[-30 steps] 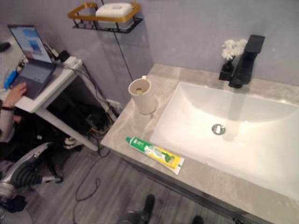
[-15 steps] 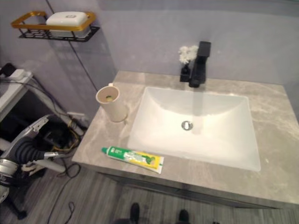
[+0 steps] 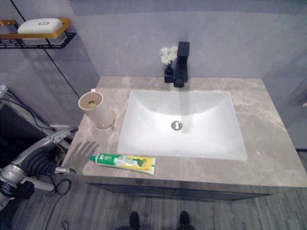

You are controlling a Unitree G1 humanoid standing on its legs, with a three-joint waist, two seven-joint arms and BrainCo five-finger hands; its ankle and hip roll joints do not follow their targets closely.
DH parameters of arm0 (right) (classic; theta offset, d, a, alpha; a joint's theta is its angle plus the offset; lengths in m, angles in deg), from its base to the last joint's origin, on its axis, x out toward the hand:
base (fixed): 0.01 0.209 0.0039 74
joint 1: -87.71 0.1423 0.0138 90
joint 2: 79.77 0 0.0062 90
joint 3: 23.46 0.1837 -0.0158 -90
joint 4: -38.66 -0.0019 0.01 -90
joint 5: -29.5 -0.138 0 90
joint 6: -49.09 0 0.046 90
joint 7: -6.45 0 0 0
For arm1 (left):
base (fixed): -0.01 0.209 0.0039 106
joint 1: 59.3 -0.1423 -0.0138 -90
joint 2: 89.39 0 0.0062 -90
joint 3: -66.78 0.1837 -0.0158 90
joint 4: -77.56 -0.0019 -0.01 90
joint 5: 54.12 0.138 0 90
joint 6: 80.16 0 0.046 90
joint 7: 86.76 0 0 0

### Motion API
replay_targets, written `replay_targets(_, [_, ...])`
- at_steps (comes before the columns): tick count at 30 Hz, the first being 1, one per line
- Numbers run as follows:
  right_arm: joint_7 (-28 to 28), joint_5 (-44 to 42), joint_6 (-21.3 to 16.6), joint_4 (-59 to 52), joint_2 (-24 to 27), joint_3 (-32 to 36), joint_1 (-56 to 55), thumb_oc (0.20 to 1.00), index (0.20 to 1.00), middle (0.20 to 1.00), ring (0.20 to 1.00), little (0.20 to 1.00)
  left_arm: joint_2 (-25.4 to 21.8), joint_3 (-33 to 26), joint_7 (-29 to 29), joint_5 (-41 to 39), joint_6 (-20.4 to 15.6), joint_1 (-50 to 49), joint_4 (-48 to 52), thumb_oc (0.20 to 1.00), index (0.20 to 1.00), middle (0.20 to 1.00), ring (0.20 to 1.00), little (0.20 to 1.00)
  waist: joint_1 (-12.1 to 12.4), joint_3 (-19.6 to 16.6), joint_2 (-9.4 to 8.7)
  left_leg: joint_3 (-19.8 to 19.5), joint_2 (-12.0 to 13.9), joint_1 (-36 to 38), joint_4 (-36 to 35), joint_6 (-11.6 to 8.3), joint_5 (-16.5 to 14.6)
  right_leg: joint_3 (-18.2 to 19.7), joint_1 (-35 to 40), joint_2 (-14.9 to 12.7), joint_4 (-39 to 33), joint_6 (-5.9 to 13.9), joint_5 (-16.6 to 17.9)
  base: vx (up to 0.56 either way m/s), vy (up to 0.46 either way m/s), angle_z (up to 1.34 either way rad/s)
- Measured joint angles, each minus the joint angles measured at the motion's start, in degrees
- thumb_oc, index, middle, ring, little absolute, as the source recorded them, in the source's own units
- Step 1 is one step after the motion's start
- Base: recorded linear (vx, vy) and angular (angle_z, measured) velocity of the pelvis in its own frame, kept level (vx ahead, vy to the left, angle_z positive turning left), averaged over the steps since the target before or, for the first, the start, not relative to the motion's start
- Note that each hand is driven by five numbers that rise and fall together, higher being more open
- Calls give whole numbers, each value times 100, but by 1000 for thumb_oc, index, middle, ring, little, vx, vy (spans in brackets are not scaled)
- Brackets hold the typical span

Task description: Put brush and paste in cup on sink, flatten towel.

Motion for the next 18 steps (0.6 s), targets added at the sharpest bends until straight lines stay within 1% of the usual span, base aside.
replay_targets(7, [-9, 4, -7, -84, 144, 0, 69, 1000, 1000, 1000, 1000, 1000, -2, 69, -3, 67, 1, -57, 26, 1000, 1000, 1000, 1000, 1000, 70, 81, 79, 12, 10, 18, -1, -2, -2, 16, 6, 6, 0, 4, -1, -1, -14, 0])
replay_targets(10, [-19, 6, 1, -73, 233, -8, 177, 1000, 1000, 1000, 1000, 1000, 65, 266, 0, 71, 2, -75, 98, 1000, 1000, 1000, 1000, 1000, 101, 122, 112, -5, 16, 8, 1, -5, 3, 7, 10, 14, 0, 2, 3, -8, -65, 2])
replay_targets(12, [-30, 7, 0, -68, 265, -7, 277, 1000, 1000, 1000, 1000, 1000, 66, 290, 2, 87, 6, -78, 98, 1000, 1000, 1000, 1000, 1000, 112, 125, 108, -17, 21, -3, 2, -11, 7, -4, 8, 21, 0, 1, 3, -42, -126, 8])
replay_targets(15, [-158, 4, -2, -66, 444, 0, 442, 1000, 1000, 1000, 1000, 1000, 86, 291, 31, 117, 14, -107, 99, 1000, 1000, 1000, 1000, 1000, 131, 145, 129, -202, 38, -126, 27, -57, 87, -170, 3, 60, 0, -9, -8, -76, -142, 30])
replay_targets(16, [-233, 2, -7, -49, 517, 6, 465, 1000, 1000, 1000, 1000, 1000, 120, 337, 43, 118, 27, -15, 93, 1000, 1000, 1000, 1000, 1000, 109, 172, 140, -333, 43, -191, 26, -90, 125, -305, 6, 89, 0, -30, -20, -124, -165, 34])
replay_targets(17, [-262, 2, -6, -37, 541, 6, 471, 1000, 1000, 1000, 1000, 1000, 129, 382, 45, 117, 28, 3, 85, 1000, 1000, 1000, 1000, 1000, 136, 186, 152, -362, 57, -209, 28, -97, 148, -325, 9, 116, 2, -35, -23, -165, -218, 49])
replay_targets(18, [-302, -2, -4, -6, 627, 12, 502, 1000, 1000, 1000, 1000, 1000, 272, 586, 59, 113, 34, 156, -11, 1000, 1000, 1000, 1000, 1000, 177, 210, 217, -499, 119, -341, 25, -151, 206, -465, -37, 186, -1, -49, -50, -129, -173, 40])
